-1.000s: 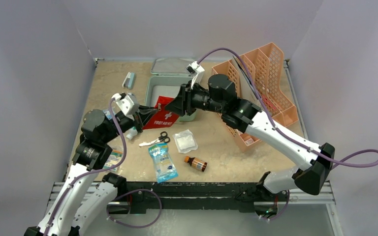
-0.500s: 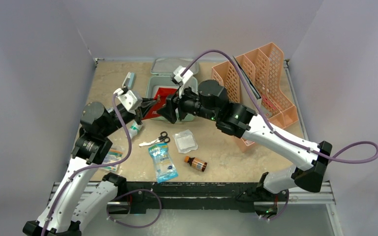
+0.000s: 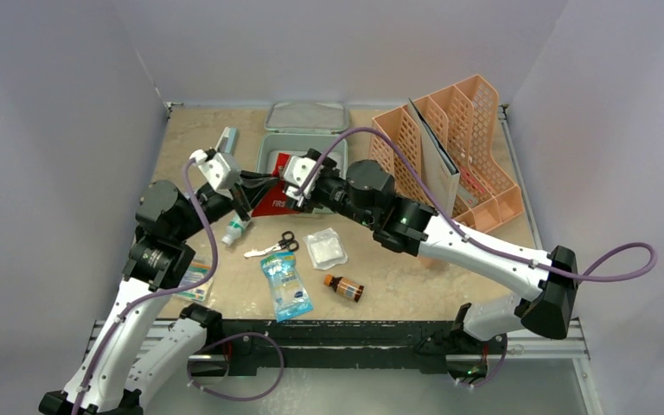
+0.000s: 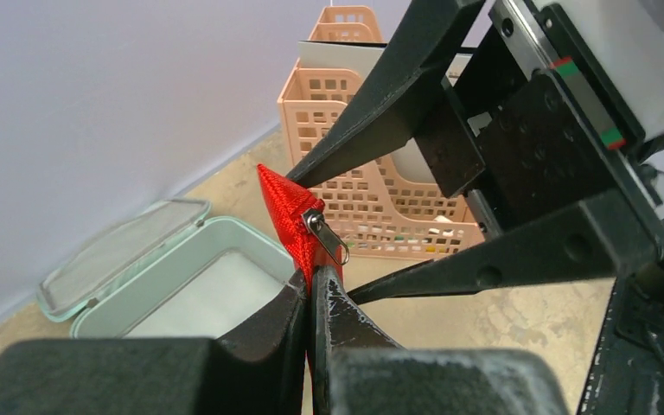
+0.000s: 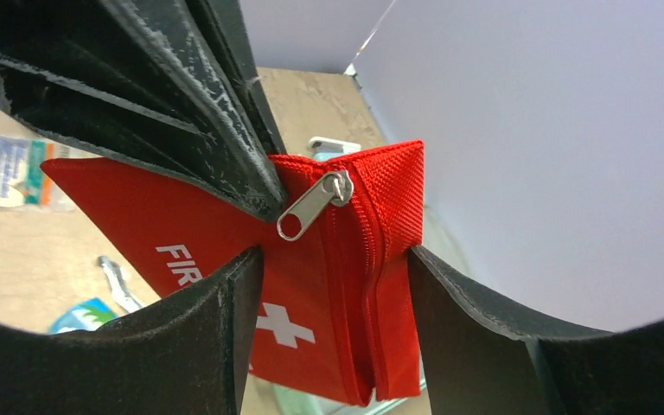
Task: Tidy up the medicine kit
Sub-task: Zip the medicine pouch.
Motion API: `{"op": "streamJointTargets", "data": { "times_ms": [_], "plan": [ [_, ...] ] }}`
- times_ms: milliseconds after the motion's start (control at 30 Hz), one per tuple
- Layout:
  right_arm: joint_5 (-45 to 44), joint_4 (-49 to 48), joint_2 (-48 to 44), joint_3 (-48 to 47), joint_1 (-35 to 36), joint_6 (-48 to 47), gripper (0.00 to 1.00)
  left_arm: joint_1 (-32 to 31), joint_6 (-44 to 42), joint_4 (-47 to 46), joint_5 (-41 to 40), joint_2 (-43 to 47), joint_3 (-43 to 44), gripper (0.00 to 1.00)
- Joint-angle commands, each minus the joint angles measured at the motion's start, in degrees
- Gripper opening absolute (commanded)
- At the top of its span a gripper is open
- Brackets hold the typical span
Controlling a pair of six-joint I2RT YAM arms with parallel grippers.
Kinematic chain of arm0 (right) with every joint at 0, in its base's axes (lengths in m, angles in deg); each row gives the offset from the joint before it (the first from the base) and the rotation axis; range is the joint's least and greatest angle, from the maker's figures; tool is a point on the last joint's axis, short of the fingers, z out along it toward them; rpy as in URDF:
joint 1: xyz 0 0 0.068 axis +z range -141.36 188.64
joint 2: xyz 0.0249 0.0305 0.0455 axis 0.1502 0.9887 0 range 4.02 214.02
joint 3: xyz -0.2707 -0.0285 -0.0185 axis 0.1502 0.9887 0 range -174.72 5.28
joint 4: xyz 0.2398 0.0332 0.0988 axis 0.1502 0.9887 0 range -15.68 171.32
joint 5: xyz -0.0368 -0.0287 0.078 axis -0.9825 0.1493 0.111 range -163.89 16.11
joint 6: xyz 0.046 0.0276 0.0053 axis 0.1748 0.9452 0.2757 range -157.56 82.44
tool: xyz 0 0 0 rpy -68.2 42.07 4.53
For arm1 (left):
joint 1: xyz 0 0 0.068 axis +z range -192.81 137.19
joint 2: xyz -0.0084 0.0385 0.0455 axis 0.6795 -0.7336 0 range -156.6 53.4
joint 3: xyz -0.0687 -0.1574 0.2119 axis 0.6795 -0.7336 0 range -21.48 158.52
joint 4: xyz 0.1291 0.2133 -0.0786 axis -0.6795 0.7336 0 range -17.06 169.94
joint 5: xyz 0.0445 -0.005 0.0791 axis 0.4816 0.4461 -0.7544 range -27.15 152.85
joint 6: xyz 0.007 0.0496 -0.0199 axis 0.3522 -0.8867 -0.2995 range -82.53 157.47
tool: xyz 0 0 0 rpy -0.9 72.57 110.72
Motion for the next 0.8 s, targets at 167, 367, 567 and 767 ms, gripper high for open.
{"op": "streamJointTargets", "data": {
  "times_ms": [167,367,567,767],
  "plan": [
    [-2.4,-18.6,-2.2,3.6,1.6,-12.2,0.59,-0.2,2.0,-1.4,1.8,1.0,1.9,0.00],
    [-2.0,-21.8,-3.4,4.8,1.8,-10.1,0.49,-0.2,0.5,0.5,1.2,0.7,1.7,0.00],
    [-1.6,-23.0,-4.4,5.9,1.8,-5.3,0.47,-0.2,-0.6,1.0,0.1,0.3,1.3,0.00],
    [-1.1,-24.8,-4.8,7.5,1.7,0.6,0.48,-0.2,-1.4,1.0,-0.9,-0.1,0.9,0.00]
  ]
}}
